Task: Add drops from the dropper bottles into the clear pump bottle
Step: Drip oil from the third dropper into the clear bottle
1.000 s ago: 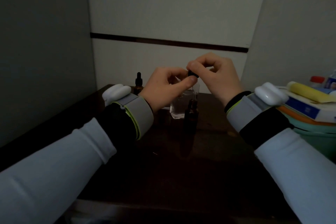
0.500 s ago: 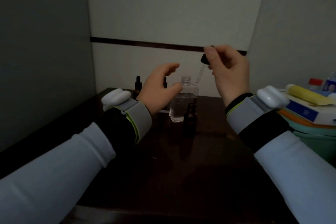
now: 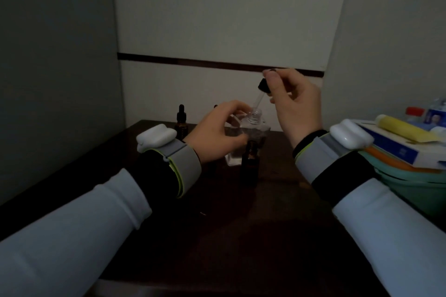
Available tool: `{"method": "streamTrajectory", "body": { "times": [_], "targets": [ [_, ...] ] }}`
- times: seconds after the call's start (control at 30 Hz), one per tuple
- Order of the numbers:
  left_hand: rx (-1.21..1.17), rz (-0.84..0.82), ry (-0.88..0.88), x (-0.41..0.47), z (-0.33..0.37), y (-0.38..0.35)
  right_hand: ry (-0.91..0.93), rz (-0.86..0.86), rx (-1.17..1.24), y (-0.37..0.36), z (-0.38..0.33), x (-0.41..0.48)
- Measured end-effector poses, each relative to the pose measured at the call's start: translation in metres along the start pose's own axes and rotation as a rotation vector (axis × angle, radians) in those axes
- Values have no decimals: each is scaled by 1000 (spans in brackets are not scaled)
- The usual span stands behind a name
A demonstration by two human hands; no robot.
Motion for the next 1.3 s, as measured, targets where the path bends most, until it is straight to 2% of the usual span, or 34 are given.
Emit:
{"method": "streamTrajectory", "body": {
  "times": [0.13,0.27,1.3],
  "targets": [
    [-10,-11,9,-1,2,2,-26,-124,-120,-9,11,-9],
    [-18,-10,16,1,2,3,-52,-173,-127,-11,15,-8],
    [-23,-24,19,2,0,1,-65,-160,-119,-13,16,-10]
  ]
}}
Point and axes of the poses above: each hand's wrist, its own x-axis towards the middle knuckle, its own y-axis out of the back of the hand, z = x × y, the point moved 5 cm from there along x, towards the middle knuckle, and after that the axes turned 3 degrees about x, right-handed, at the moved point
